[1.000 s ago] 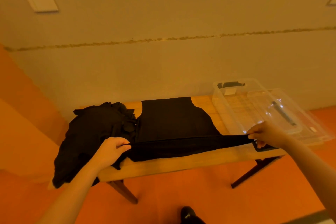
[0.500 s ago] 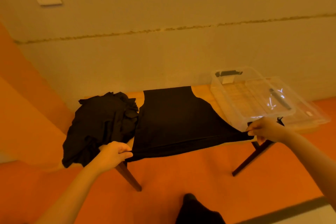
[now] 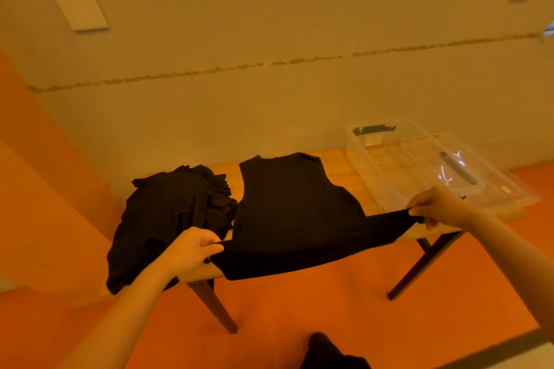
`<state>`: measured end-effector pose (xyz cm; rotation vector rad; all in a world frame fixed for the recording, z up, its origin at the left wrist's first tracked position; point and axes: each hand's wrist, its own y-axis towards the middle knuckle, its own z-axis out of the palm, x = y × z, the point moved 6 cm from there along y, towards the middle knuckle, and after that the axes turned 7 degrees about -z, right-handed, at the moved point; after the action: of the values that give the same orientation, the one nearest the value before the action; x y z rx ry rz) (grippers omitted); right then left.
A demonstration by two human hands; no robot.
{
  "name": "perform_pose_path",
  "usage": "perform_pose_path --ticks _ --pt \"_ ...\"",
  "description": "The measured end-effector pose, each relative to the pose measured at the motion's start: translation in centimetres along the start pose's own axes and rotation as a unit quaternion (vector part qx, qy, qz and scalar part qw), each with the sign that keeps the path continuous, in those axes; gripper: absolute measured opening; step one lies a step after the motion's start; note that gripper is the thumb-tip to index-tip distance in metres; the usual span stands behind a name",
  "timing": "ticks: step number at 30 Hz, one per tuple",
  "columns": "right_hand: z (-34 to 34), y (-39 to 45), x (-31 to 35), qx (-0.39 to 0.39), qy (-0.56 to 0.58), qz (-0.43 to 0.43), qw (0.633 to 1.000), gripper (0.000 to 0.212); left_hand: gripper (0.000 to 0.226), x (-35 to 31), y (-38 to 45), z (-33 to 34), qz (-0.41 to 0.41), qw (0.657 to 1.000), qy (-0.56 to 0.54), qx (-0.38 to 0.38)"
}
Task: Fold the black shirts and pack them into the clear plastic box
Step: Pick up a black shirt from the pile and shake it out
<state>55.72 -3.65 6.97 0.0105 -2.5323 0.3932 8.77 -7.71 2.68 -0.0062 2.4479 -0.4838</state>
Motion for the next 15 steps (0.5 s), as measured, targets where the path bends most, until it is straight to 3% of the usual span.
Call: perform_pose_path --ticks 8,15 --pt "-1.5 7.8 3.3 -0.032 0.039 0.018 0.999 0.011 0.017 -0.7 7.4 -4.2 -0.045 0.998 -0.026 -0.019" --pt "-4.0 22.9 5.5 -0.013 0.0 -0.016 1.0 0.015 0.012 -0.7 18.2 -9.1 -0.11 0.992 -0.05 -0.026"
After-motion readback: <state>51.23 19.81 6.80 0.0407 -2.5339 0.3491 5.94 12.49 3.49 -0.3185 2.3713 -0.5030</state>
